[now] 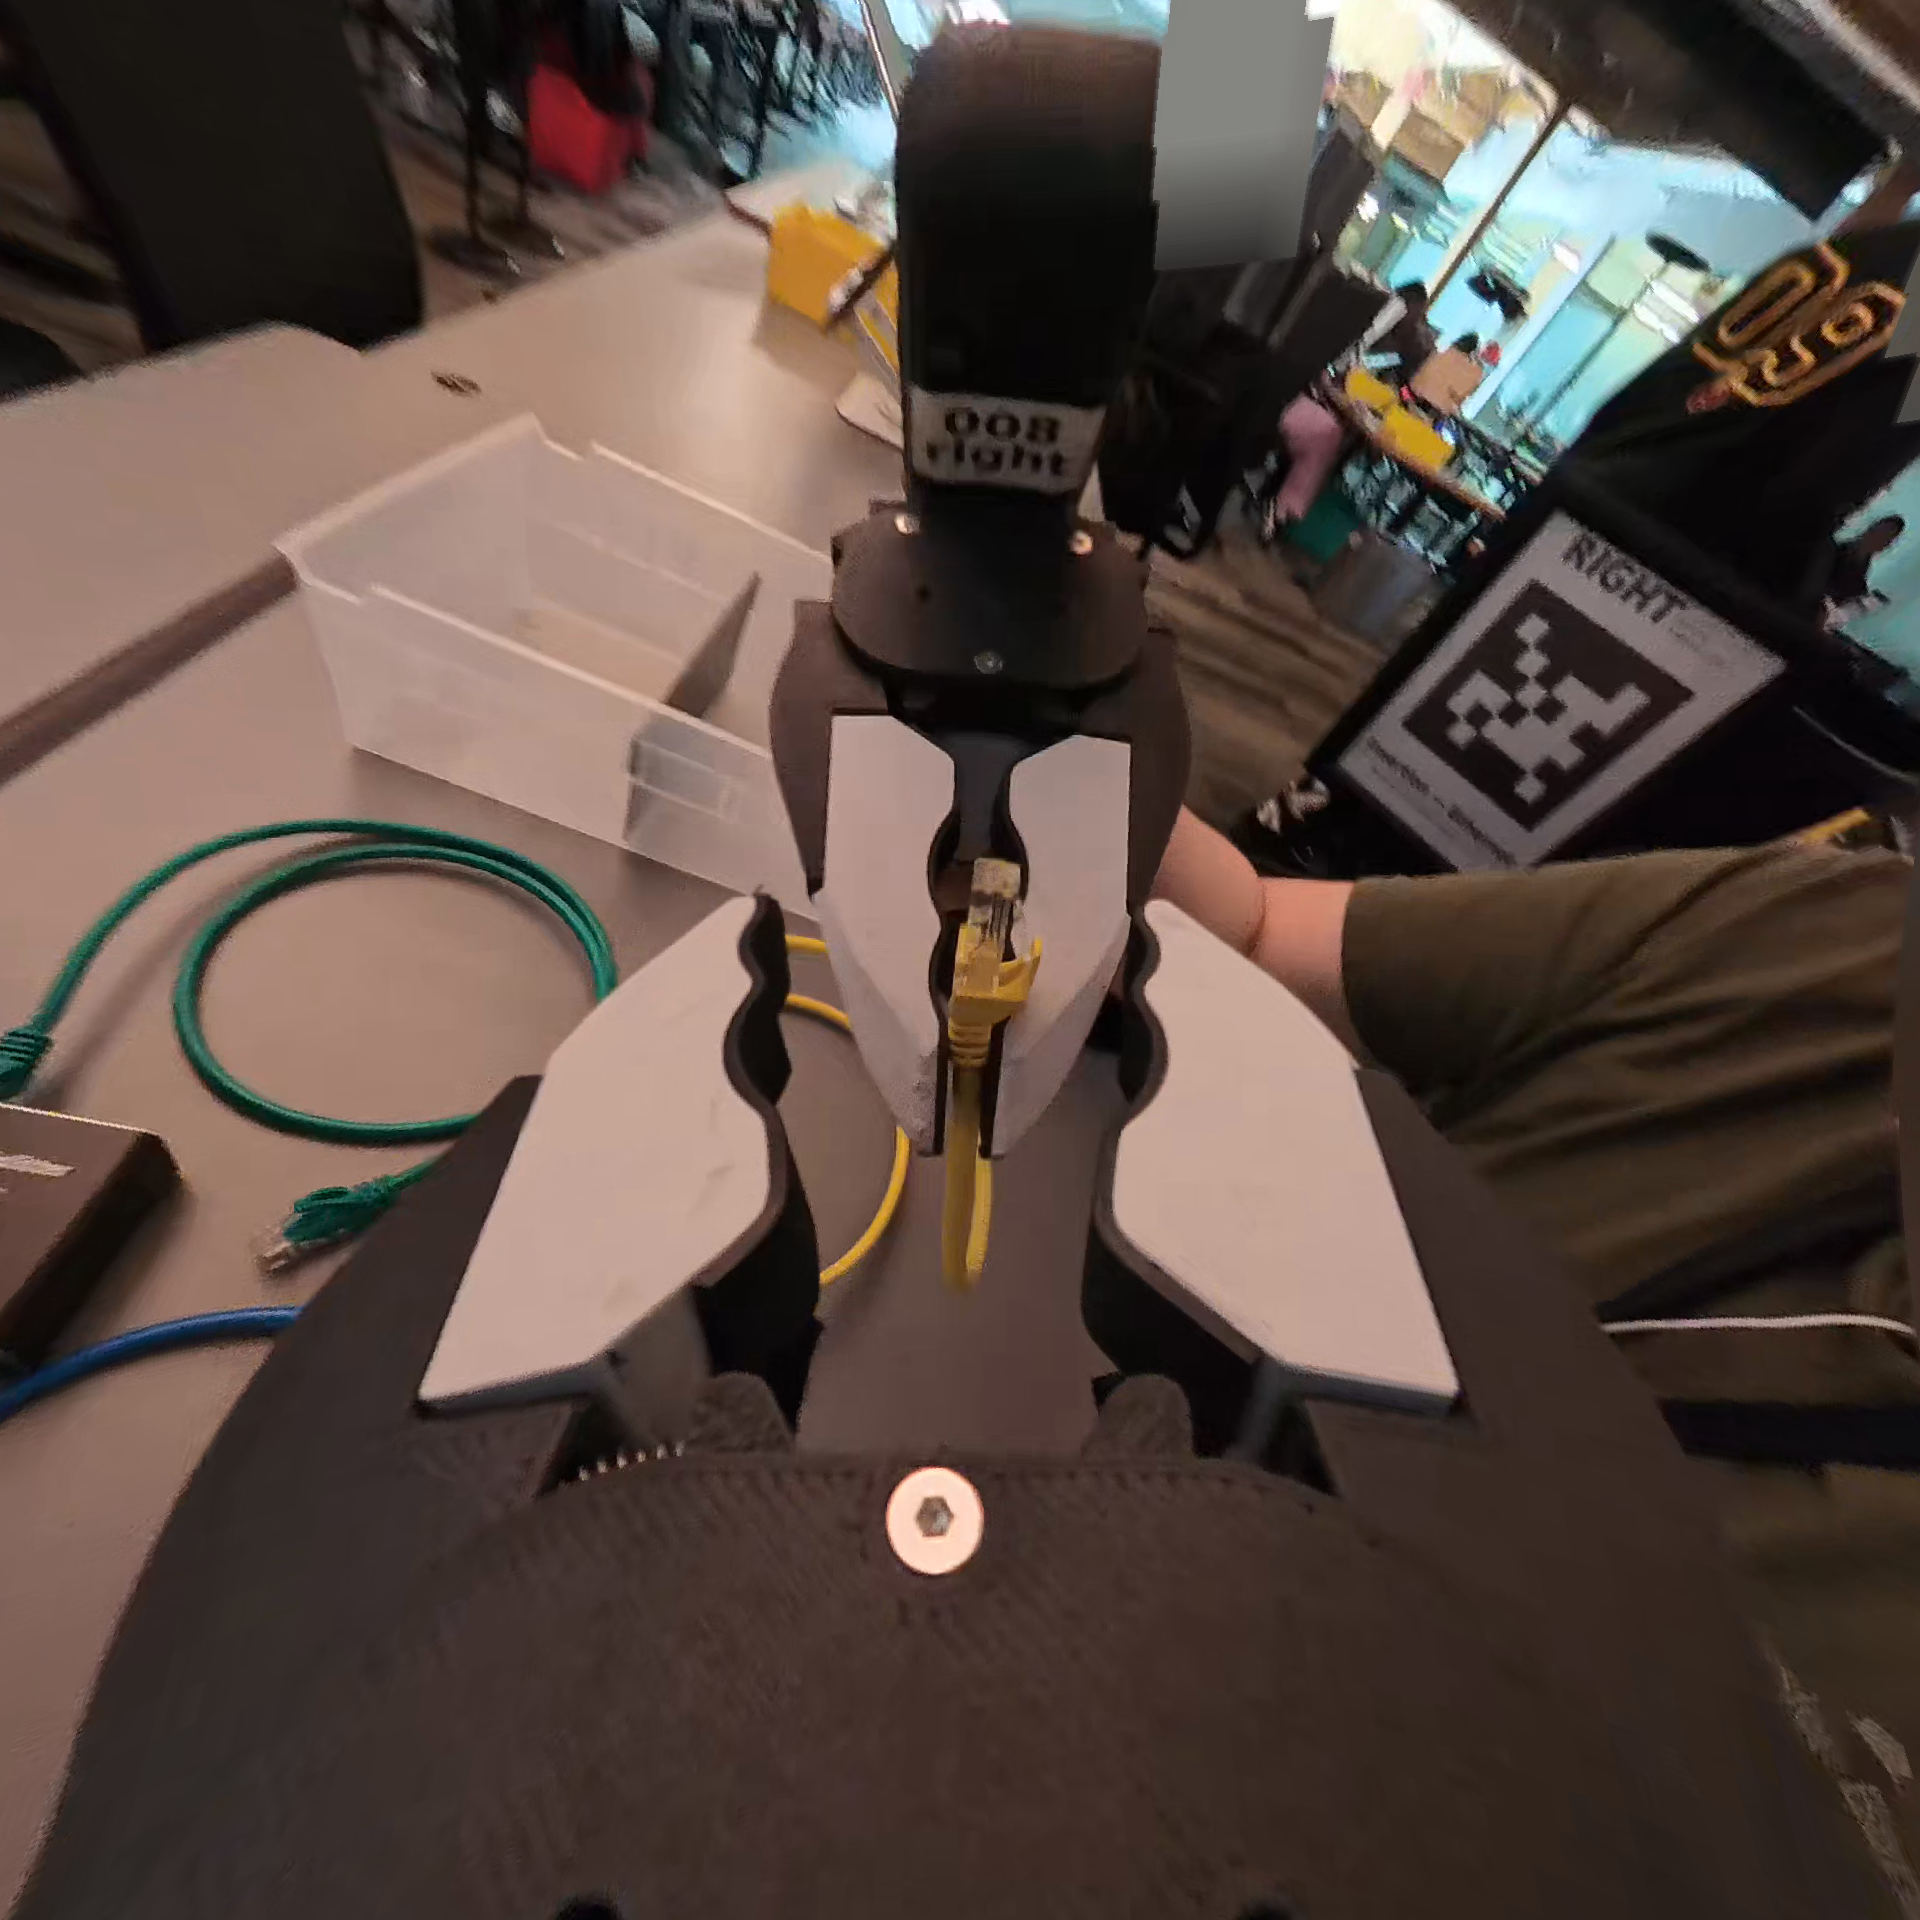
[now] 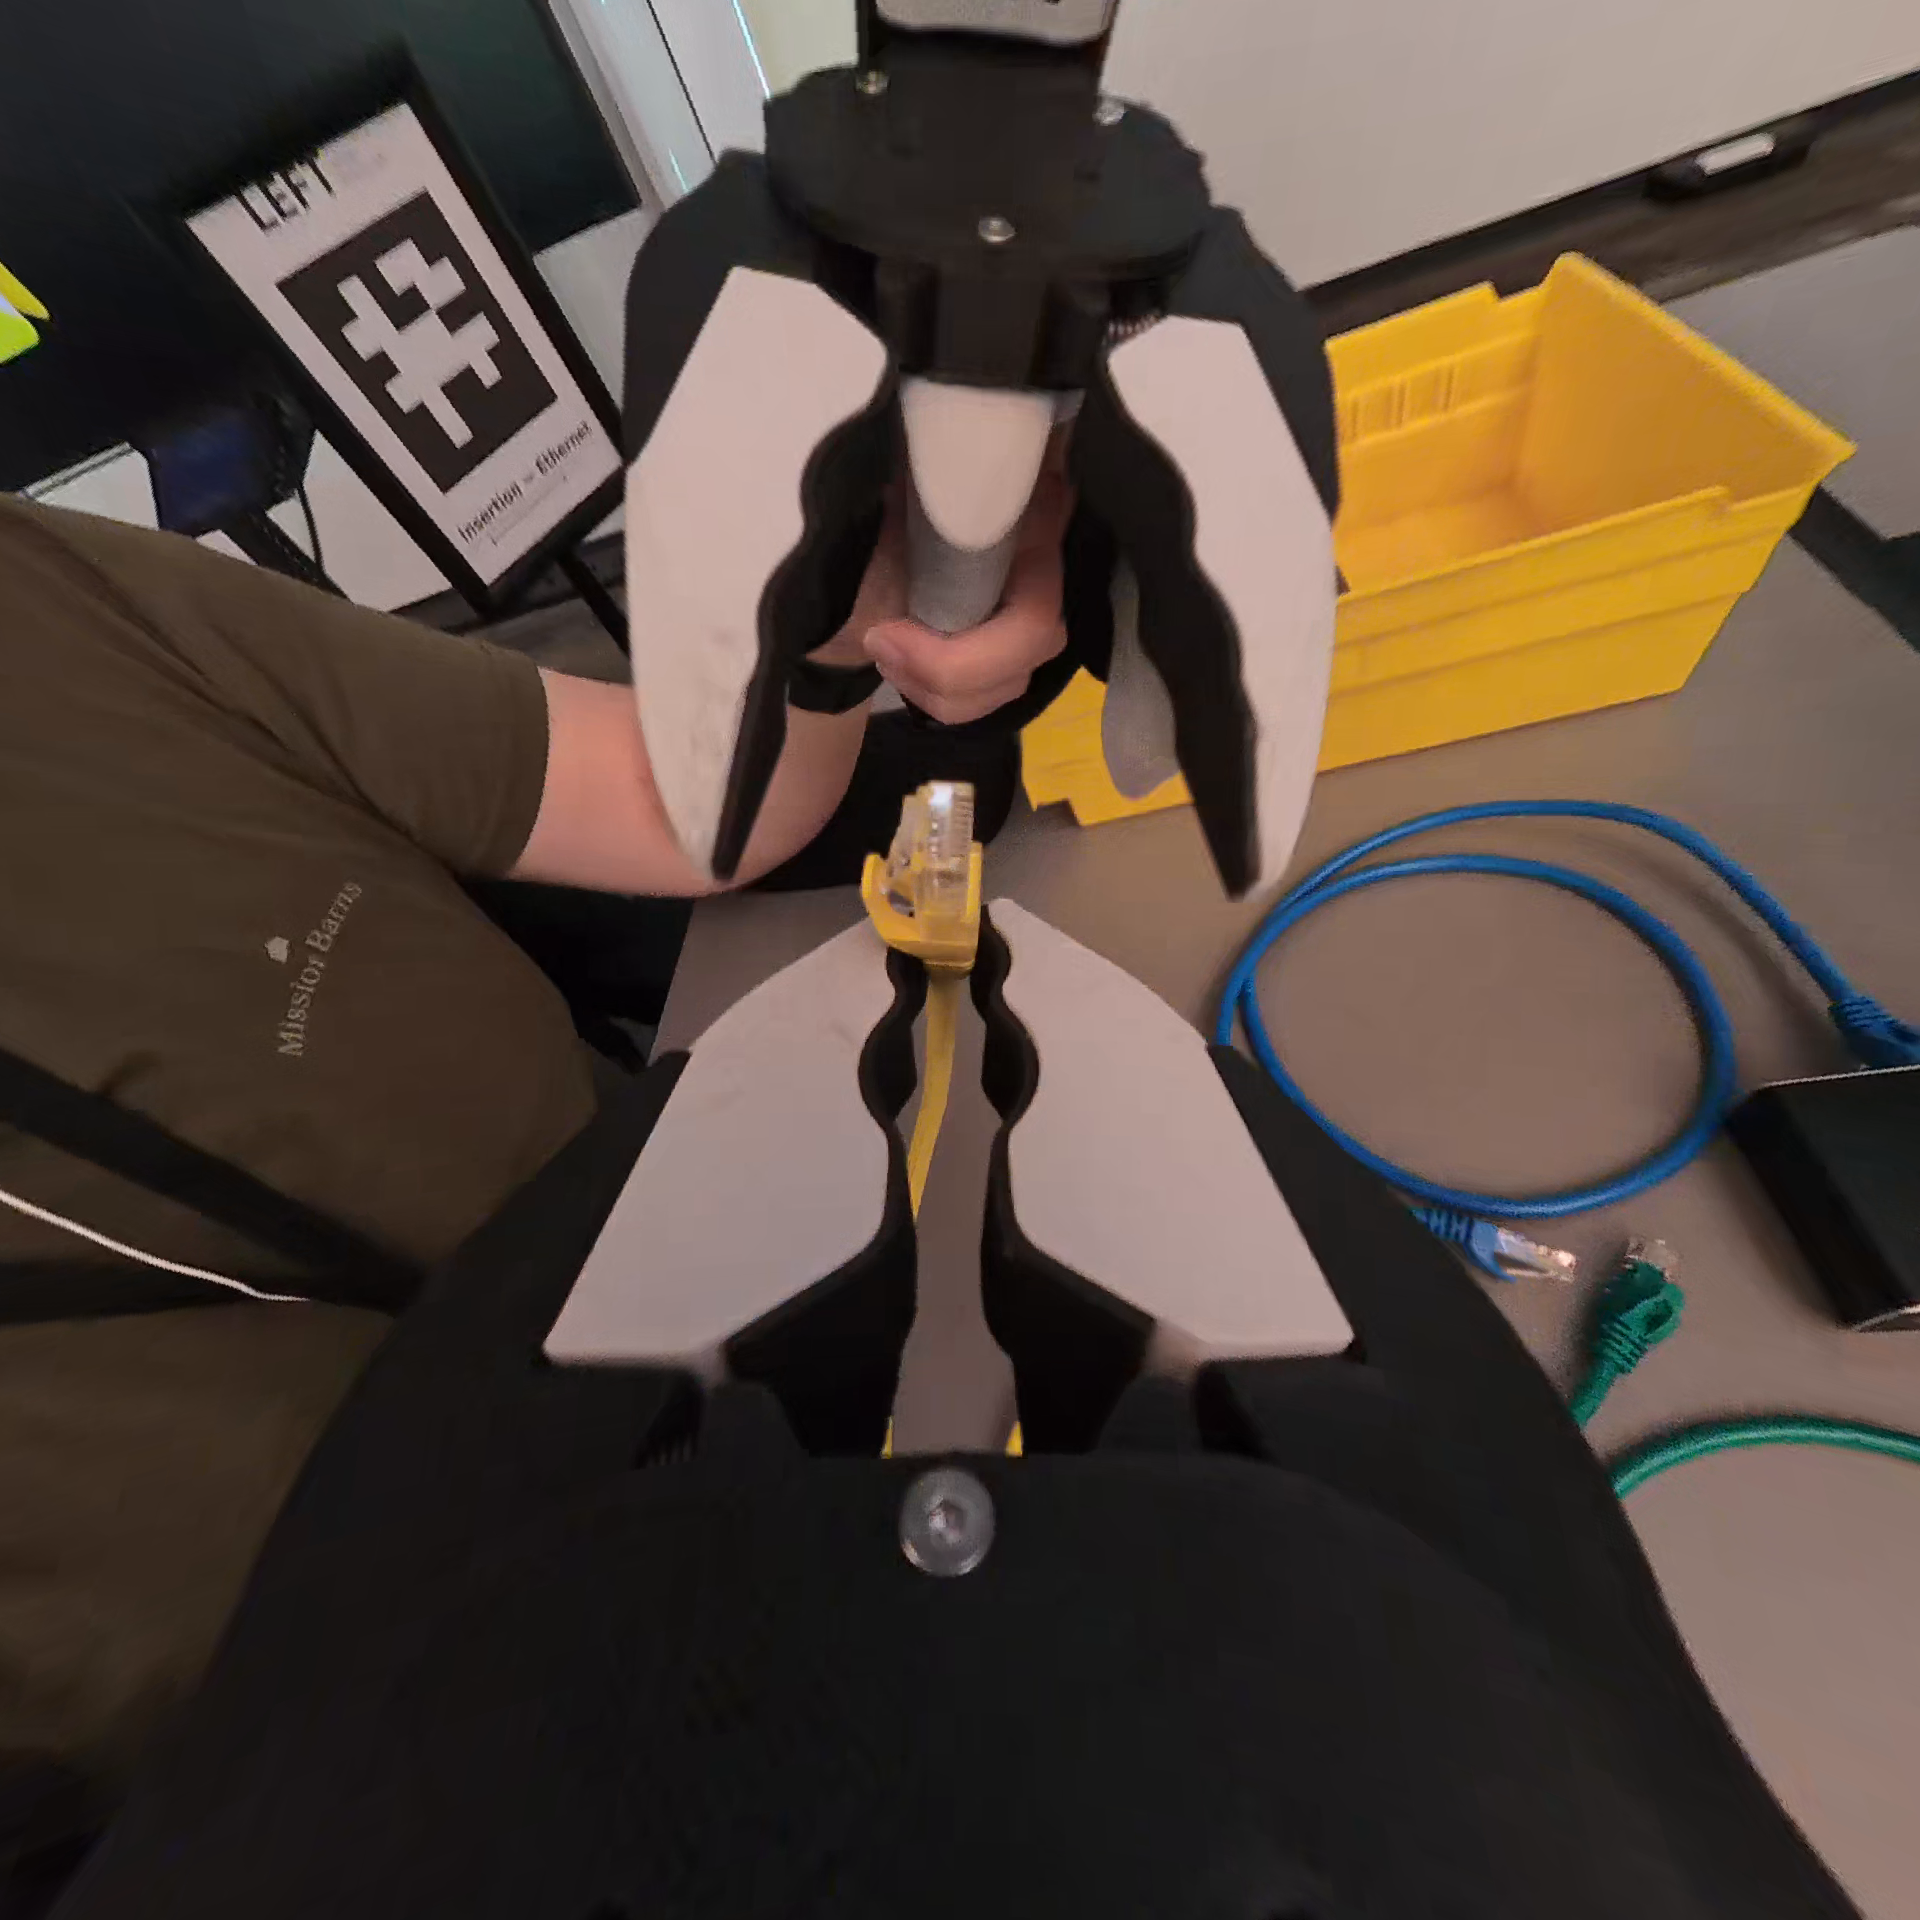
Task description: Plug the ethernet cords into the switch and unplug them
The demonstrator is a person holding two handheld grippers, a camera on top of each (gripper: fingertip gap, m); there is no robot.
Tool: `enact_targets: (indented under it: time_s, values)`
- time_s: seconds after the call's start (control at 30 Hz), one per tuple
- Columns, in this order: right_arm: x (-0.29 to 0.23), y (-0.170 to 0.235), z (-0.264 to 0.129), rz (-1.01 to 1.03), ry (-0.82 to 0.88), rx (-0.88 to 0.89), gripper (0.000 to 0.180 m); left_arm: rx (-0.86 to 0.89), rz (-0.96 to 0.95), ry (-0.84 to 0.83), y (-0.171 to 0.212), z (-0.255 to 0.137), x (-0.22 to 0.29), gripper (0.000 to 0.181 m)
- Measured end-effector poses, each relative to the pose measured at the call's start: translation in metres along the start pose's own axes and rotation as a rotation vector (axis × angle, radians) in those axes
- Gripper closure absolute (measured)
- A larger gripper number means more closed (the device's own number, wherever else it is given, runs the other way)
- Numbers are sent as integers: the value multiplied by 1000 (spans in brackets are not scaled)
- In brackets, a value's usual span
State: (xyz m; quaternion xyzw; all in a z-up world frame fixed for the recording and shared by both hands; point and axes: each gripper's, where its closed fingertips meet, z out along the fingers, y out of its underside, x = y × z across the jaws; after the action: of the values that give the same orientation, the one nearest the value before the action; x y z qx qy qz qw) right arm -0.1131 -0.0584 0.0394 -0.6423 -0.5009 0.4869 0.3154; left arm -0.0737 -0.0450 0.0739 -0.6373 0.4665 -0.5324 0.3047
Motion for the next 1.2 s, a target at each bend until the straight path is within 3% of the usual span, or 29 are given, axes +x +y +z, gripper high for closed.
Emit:
enact_targets:
  time_s: [0.13,0.17,0.3,0.43,0.5,0.63,0.7,0.77,0.87,1.0,1.13,1.2]
  values:
    - [7,13,6,-21,43,-78,171,-71,-8,69,14,10,2,166]
    - [9,14,7,-33,48,-83,171,-73,-21,70,15,11,1,171]
    - [19,8,5,-106,107,-30,168,-28,-28,6,8,6,-11,171]
    - [43,-13,-17,-233,392,24,157,125,-71,-152,-12,-17,-37,171]
    - [30,-28,-22,-338,452,62,158,203,-104,-183,-21,-29,-44,171]
    - [-39,-31,21,-441,207,103,170,272,-142,-190,-28,-43,-49,171]
    - [-53,-8,61,-336,90,11,173,301,-142,-203,-32,-48,-49,171]
    - [-44,18,99,-234,108,-95,179,318,-134,-220,-35,-54,-49,172]
    - [-23,23,131,-253,269,21,176,355,-136,-223,-40,-63,-46,172]
    - [10,16,130,-354,523,233,171,430,-167,-163,-49,-67,-36,171]
    - [45,5,108,-559,784,341,131,500,-213,-85,-54,-60,-25,171]
    - [58,-7,86,-661,943,411,128,531,-219,-73,-56,-56,-22,171]
